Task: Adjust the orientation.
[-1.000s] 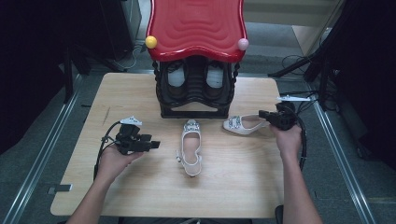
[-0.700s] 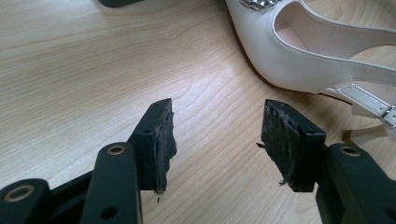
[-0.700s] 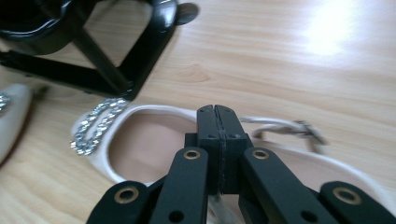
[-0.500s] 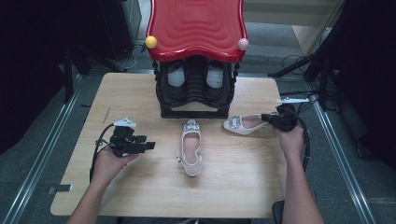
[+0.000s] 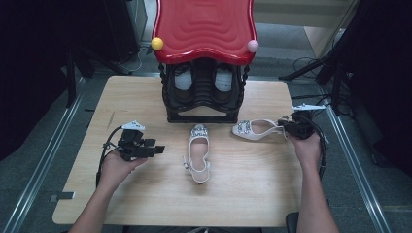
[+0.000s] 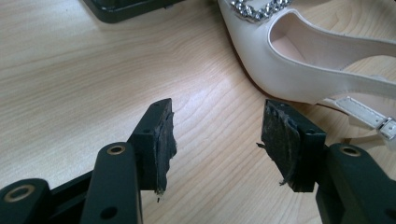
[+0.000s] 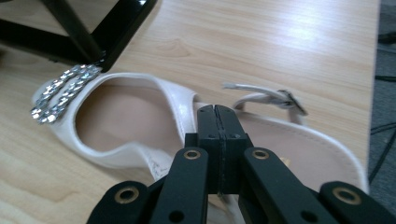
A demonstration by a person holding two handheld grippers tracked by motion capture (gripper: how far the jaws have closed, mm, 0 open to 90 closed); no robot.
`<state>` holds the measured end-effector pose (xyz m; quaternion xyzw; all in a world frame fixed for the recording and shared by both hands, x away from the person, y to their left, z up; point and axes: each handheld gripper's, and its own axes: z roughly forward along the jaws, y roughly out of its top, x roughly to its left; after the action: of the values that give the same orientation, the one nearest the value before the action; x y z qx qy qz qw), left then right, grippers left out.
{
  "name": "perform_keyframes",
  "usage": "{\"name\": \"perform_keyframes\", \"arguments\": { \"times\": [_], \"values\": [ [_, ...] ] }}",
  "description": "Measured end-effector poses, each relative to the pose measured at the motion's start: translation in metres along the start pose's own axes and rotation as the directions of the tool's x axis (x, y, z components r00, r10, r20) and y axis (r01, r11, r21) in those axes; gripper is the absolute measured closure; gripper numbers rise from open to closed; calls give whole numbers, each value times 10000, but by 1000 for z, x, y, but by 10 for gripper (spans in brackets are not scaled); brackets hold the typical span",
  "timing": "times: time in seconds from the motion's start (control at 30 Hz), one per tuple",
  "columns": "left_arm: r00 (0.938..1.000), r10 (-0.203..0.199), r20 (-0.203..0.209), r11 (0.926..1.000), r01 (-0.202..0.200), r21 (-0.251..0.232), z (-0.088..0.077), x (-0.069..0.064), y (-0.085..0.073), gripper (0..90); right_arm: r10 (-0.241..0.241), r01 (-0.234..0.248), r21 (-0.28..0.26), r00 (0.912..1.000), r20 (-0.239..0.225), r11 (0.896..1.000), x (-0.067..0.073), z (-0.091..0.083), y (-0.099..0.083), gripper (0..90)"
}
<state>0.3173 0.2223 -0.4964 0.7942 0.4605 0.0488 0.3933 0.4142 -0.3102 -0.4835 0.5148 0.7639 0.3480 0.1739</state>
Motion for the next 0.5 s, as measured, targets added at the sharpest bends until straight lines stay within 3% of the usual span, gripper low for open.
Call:
{"name": "perform_keyframes", "arguments": {
  "times": [0.1,0.23,0.5],
  "values": [
    [10000,39,44,10000,-39,7,1,1,2,440,-27,30,103,9994,-337,9999,1,-1,-3,900],
    [9999,61,84,10000,-61,9,1,1,4,440,283,-264,219,9953,-923,9994,0,-4,-9,900],
    [9998,69,193,9998,-66,-161,4,2,10,442,116,-54,515,9925,-1215,9987,12,-8,-14,900]
  ]
}}
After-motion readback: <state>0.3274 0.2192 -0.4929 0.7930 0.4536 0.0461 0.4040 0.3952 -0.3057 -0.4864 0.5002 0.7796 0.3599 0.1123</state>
